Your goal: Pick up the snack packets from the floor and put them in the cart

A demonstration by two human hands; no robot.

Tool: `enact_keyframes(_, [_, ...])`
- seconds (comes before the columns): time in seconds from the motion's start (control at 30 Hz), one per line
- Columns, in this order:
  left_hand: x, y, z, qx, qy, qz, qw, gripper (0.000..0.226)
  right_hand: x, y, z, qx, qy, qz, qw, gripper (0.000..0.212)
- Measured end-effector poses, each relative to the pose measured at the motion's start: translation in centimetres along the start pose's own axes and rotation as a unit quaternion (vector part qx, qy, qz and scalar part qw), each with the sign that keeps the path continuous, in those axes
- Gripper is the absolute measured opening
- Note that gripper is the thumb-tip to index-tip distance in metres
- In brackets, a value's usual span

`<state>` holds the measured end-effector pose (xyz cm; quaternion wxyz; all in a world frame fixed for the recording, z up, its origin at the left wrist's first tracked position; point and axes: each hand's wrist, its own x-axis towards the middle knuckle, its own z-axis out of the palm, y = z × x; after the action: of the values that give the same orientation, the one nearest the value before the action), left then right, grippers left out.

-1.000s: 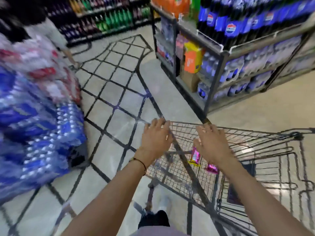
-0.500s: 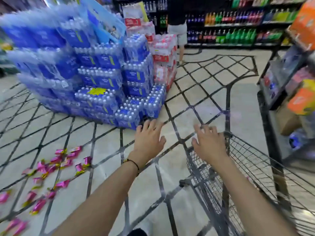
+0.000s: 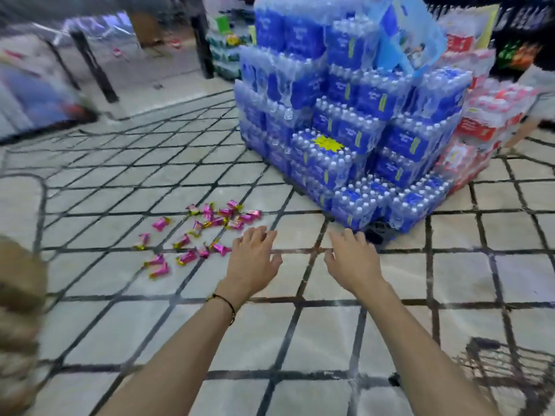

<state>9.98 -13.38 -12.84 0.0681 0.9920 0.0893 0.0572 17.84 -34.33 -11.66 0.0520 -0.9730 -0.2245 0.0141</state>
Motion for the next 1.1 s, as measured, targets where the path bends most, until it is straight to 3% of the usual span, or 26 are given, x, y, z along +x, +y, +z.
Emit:
enact_keyframes(0.2, [-1.4, -15.2, -1.6, 0.008, -0.008, -0.093, 0.996, 0.049, 6.9, -15.4, 2.4, 0.003, -0.026, -0.12, 0.992, 0.049])
enact_keyframes(0.33, [-2.3, -24.4, -2.3, 0.017, 0.024, -0.148, 0.989, 0.043, 11.3, -24.1, 3.7, -0.006, -0.037, -0.156, 0.987, 0.047])
enact_keyframes(0.5, [-2.1, -33.4, -3.2, 0.014, -0.002, -0.267, 0.964, 0.041, 15.8, -32.4, 5.1, -0.007, -0.045, -0.198, 0.979, 0.049])
enact_keyframes(1.1, [20.1, -49.3, 3.8, -0.06, -0.099, -0.362, 0.925, 0.05, 45.6, -39.4, 14.1, -0.047, -0.158, -0.29, 0.943, 0.054])
